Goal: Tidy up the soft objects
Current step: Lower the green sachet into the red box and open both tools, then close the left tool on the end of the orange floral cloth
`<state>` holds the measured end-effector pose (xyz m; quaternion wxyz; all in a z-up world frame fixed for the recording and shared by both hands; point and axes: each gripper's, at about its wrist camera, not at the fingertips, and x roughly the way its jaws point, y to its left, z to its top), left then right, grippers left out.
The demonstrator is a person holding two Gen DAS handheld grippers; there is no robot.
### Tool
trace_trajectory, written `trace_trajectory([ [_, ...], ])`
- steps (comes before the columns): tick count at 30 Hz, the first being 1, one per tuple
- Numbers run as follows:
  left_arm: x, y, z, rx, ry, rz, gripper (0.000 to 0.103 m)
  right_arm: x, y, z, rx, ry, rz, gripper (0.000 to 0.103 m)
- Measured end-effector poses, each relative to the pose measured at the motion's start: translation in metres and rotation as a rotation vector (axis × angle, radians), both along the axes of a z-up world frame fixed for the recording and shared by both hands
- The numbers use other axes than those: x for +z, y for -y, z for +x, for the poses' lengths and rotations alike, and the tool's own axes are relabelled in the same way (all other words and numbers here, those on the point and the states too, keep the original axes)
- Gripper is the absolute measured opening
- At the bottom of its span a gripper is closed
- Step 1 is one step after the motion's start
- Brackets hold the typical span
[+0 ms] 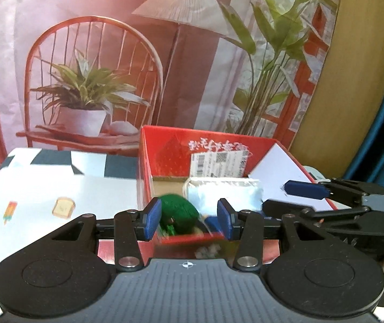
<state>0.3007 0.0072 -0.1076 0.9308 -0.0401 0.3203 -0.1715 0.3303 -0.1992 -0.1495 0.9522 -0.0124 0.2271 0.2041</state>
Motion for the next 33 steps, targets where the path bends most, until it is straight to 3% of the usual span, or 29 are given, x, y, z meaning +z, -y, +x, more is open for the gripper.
trace_trajectory([
  [9,-0.022,0.016,-0.040,-0.043,-0.052,-0.040,0.048,-0.024,0.038,-0.068,-0.099,-0.020,0.047,0.060],
  [18,-0.058,0.037,-0.038,-0.097,-0.137,-0.039,0.048,-0.083,0.057,-0.115,-0.261,-0.134,-0.018,0.090],
  [24,-0.078,0.052,-0.032,-0.142,-0.180,-0.022,0.048,-0.107,0.061,-0.122,-0.315,-0.196,-0.038,0.102],
  [33,-0.105,0.062,-0.021,-0.184,-0.249,-0.033,0.048,-0.116,0.051,-0.115,-0.313,-0.206,-0.099,0.103],
])
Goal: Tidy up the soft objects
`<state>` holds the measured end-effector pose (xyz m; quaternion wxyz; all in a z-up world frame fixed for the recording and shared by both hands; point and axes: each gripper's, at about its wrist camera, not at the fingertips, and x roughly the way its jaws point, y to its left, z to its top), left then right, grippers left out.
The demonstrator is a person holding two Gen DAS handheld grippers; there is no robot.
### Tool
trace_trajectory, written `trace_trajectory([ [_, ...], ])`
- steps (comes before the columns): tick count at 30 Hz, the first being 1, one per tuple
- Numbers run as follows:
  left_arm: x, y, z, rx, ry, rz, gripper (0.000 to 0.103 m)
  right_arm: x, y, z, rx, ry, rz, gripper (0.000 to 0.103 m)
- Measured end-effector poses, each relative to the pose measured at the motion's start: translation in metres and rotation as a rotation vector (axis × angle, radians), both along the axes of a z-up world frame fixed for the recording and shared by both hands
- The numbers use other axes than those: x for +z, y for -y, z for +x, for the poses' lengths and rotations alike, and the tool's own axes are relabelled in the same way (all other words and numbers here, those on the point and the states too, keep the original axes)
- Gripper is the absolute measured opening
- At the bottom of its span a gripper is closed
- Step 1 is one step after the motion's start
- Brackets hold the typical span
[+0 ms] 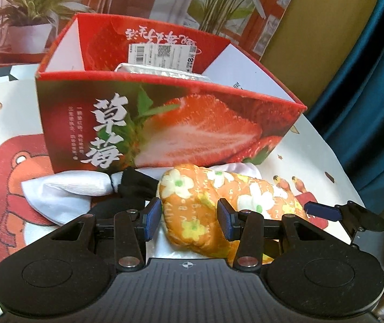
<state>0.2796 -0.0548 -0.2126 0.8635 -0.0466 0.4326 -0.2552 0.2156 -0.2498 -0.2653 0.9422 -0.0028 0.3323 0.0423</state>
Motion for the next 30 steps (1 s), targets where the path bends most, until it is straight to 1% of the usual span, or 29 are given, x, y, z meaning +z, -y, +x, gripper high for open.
trace_trajectory([
  [5,-0.004,0.004,0.001,-0.010,0.000,0.004,0.048,-0.004,0.002,0.006,-0.006,-0.030,0.025,0.103],
  [9,-0.002,0.004,-0.002,-0.019,0.017,0.019,0.048,-0.005,0.004,0.009,0.003,-0.044,0.040,0.103],
  [11,-0.001,0.003,-0.004,-0.007,0.024,0.027,0.042,-0.005,0.003,0.010,0.005,-0.042,0.032,0.103],
  [13,-0.001,0.001,-0.005,0.005,0.022,0.022,0.027,-0.006,0.001,0.009,0.007,-0.036,0.019,0.103],
  [15,0.001,-0.002,-0.006,0.001,0.032,0.008,0.020,-0.007,0.001,0.010,0.008,-0.037,0.020,0.103],
  [16,0.002,-0.003,-0.008,-0.004,0.041,0.008,0.016,-0.007,0.002,0.011,0.008,-0.045,0.032,0.103],
  [19,0.008,-0.002,-0.016,0.001,0.087,0.028,0.013,-0.008,0.010,0.017,0.014,-0.084,0.099,0.103],
  [21,0.011,-0.004,-0.020,0.025,0.113,0.025,0.012,-0.006,0.014,0.020,0.015,-0.093,0.123,0.103],
  [25,0.022,-0.020,-0.026,0.119,0.164,0.020,0.012,0.006,0.007,0.016,0.009,-0.012,0.043,0.103],
  [27,0.023,-0.028,-0.024,0.159,0.149,0.008,0.012,0.011,0.007,0.015,0.021,0.015,0.046,0.103],
  [30,0.015,-0.038,-0.020,0.199,0.092,-0.003,0.012,0.014,0.009,0.018,0.053,0.019,0.095,0.101],
])
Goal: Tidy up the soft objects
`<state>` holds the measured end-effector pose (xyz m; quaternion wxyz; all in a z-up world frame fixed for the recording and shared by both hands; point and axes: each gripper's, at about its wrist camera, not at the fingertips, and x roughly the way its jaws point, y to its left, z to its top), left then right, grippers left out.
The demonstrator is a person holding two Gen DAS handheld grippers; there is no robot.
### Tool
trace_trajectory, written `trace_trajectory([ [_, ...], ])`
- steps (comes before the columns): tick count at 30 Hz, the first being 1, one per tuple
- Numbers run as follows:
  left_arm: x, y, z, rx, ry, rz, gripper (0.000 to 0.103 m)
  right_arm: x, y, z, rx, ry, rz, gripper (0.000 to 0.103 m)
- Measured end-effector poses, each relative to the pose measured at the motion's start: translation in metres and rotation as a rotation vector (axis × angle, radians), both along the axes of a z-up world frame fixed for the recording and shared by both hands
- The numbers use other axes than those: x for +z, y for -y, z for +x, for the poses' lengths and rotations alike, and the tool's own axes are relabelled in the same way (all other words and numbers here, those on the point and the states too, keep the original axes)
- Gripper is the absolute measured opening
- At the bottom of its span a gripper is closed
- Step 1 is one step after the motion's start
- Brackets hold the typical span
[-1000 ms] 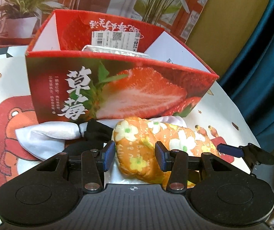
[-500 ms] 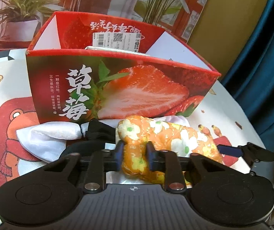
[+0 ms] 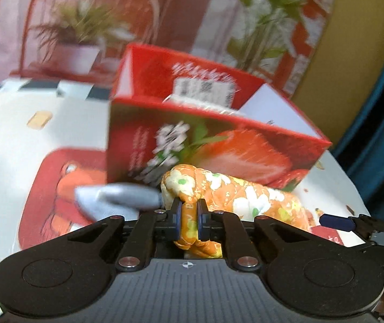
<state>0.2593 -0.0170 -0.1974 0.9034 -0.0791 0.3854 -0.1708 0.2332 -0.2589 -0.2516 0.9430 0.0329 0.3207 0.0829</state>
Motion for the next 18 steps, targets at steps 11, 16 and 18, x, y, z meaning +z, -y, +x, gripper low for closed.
trace_trajectory([
  [11,-0.015,-0.009,0.002,0.026,-0.092,-0.026,0.013,-0.005,-0.015,0.008,0.082,-0.027,0.013,0.065],
  [16,-0.017,-0.012,0.002,0.013,-0.093,-0.029,0.013,-0.007,-0.013,0.016,0.076,-0.038,0.038,0.059],
  [18,-0.013,-0.011,0.000,0.007,-0.070,-0.027,0.012,-0.003,-0.016,0.016,0.079,-0.032,0.023,0.052],
])
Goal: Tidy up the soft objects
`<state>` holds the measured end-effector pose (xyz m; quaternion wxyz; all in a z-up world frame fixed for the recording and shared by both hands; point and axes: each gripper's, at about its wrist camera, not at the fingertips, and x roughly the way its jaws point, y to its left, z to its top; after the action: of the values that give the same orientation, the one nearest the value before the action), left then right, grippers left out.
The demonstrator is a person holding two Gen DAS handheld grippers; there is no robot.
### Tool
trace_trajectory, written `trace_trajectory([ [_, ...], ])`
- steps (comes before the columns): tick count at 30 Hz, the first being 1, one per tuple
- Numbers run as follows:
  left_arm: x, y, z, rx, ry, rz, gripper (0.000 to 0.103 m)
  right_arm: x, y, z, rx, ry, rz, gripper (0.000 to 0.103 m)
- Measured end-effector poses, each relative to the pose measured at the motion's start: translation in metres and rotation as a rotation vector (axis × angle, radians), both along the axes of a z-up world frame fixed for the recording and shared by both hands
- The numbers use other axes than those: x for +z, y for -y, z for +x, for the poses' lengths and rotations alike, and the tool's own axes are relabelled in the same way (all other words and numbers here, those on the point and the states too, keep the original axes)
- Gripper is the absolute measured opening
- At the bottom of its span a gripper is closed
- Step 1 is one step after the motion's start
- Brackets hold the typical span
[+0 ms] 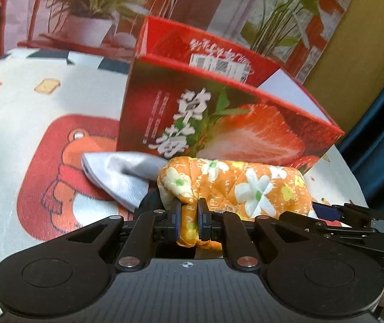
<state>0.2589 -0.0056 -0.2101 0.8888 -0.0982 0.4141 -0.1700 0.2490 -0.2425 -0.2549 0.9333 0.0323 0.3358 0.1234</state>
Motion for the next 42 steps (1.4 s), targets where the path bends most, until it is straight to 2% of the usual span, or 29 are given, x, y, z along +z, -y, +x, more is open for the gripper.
trace_trajectory([
  [1,0.003,0.000,-0.001,-0.002,0.013,0.000,0.012,0.003,-0.002,-0.001,0.006,0.008,-0.008,0.046],
  [9,0.033,0.006,-0.011,-0.023,0.134,0.026,0.011,0.027,-0.003,-0.007,0.028,0.057,0.011,0.022],
  [24,0.088,0.009,-0.022,-0.029,0.329,0.025,0.011,0.082,0.003,-0.022,0.053,0.197,0.055,0.018],
  [29,0.101,0.008,-0.018,-0.018,0.344,-0.012,0.011,0.099,0.005,-0.016,0.055,0.227,0.050,0.018],
  [42,0.122,0.012,0.001,-0.015,0.399,-0.028,0.011,0.131,0.007,0.014,0.071,0.263,0.040,0.018],
])
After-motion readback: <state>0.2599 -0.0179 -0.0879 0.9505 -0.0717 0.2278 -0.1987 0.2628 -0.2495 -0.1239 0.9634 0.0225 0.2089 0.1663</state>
